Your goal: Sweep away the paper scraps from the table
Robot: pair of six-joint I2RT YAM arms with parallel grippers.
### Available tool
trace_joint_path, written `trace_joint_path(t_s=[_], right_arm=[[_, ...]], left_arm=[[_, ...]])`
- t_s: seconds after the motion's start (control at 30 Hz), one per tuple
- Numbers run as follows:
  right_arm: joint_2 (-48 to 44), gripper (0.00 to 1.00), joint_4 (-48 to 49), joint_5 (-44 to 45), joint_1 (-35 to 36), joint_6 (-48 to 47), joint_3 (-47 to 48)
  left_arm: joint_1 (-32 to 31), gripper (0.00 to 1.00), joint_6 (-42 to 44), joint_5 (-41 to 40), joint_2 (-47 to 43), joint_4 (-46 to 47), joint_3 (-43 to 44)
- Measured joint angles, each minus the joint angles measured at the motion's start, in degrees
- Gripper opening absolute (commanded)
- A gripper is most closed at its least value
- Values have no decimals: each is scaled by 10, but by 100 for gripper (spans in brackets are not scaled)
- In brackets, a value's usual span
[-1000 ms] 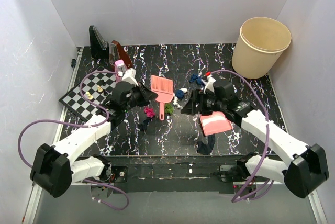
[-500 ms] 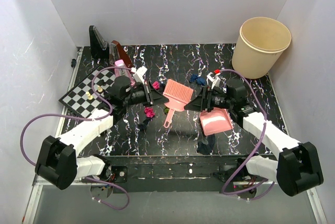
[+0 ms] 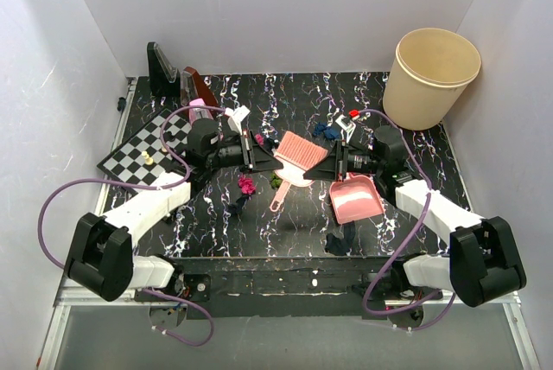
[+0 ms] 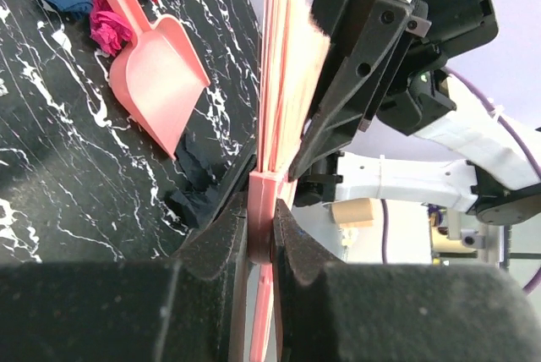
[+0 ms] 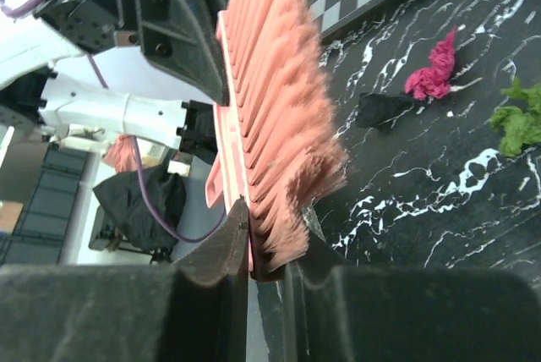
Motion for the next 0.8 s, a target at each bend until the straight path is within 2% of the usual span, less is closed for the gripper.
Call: trace_joint_path(t_s=[0.07,0.1,0.13,0.2,0.23,0.27,0.3,0.47,0.63,0.8], right_arm=[[3,1,21,-21,-2,11,-2],[3,1,29,-30,-2,14,-3],[3,1,35,-34,-2,20,-3],[0,1,54,-31,-3,30,-11],[-6,1,59,-21,-2,34,-17],[-14,1,62,-8,-2,39,-26],[-25,1,62,6,-1,43,-35],[-89,1,74,85,-2,69,-73],[-145,1,141,167,-1,119,-123],[-140,1,238,233,4,185,-159]], left_arm=[[4,3,-4,7,1,0,0],[6,14,-7,14,3,3,0],[8,34,-10,18,3,8,0],[8,65,-14,22,3,15,0],[6,74,-19,16,3,21,-2],[5,79,-20,13,3,26,-5],[5,82,-22,6,0,30,-9],[5,82,-55,-42,-36,72,-58],[3,80,-129,-86,-60,219,-146],[-21,75,-171,-134,-49,334,-199]])
